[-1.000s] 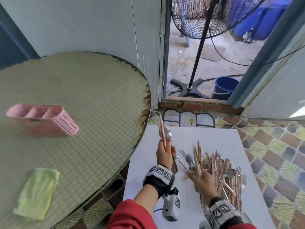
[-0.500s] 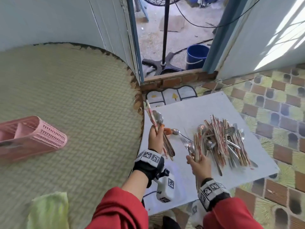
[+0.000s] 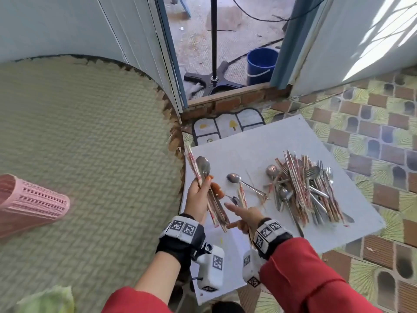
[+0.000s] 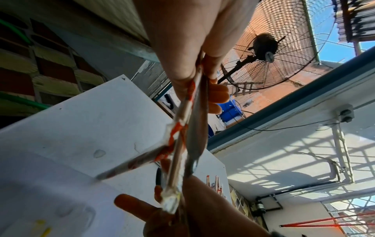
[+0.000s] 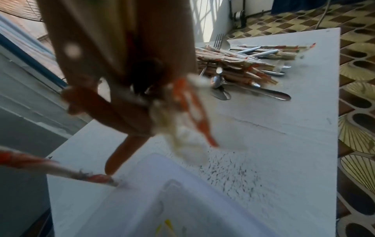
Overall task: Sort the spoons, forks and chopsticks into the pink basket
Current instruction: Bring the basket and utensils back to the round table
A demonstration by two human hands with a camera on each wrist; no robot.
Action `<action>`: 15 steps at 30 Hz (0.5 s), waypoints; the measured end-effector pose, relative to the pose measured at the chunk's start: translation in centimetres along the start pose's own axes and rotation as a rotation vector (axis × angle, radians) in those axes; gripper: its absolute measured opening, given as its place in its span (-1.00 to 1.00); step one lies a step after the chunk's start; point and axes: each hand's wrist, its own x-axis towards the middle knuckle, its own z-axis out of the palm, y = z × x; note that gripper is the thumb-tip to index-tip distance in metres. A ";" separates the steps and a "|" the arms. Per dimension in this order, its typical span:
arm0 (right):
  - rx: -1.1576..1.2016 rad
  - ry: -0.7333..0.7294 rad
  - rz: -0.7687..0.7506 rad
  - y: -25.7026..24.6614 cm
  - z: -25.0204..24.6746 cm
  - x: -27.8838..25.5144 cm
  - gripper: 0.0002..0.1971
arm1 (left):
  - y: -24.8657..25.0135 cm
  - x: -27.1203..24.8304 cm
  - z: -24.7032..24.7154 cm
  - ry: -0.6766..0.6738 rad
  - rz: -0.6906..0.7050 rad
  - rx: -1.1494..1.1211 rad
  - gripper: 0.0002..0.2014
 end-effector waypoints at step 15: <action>0.425 -0.210 -0.075 0.2 0.2 -1.6 -0.85 | -0.5 -3.4 -0.4 0.033 -0.084 -0.022 -0.87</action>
